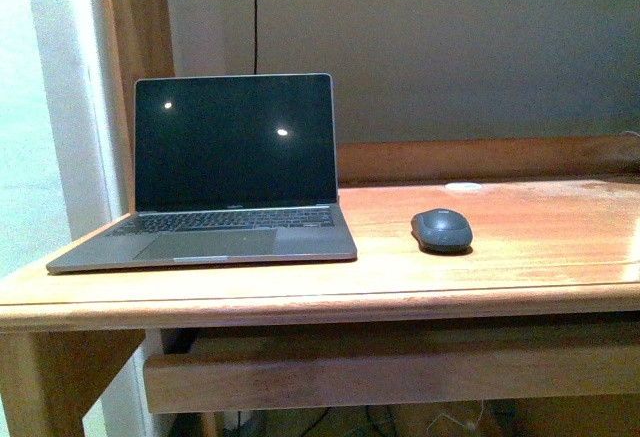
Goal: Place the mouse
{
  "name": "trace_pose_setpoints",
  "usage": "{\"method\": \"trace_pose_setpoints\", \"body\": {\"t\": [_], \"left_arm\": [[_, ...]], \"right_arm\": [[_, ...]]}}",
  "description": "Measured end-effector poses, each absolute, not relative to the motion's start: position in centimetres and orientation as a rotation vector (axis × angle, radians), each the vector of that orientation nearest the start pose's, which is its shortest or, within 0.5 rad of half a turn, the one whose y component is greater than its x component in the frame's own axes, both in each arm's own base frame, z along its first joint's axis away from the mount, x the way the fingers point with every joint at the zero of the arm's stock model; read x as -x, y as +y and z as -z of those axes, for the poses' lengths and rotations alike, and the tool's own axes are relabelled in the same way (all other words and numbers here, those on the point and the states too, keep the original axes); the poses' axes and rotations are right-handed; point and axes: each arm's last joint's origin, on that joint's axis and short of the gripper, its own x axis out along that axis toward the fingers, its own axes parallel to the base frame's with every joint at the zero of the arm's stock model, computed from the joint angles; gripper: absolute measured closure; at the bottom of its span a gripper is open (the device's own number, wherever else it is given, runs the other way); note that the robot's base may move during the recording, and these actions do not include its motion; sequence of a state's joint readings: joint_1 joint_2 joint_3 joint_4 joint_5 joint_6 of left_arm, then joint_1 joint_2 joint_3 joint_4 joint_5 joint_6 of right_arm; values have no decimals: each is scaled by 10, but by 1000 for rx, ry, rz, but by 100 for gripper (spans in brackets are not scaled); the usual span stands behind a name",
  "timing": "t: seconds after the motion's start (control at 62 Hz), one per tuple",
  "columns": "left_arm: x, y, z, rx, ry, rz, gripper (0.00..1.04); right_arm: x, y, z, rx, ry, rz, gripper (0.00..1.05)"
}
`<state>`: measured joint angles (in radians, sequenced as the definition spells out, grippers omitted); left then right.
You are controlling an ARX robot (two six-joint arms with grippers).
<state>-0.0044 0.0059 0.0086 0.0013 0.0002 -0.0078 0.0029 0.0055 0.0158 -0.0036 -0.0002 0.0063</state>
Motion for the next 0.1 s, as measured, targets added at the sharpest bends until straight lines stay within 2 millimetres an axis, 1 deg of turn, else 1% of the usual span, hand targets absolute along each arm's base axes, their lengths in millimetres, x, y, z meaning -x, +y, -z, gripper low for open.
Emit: {"method": "trace_pose_setpoints", "body": {"t": [0.097], "left_arm": [[-98, 0, -166, 8, -4, 5, 8]], "right_arm": [[-97, 0, -168, -6, -7, -3, 7]]}}
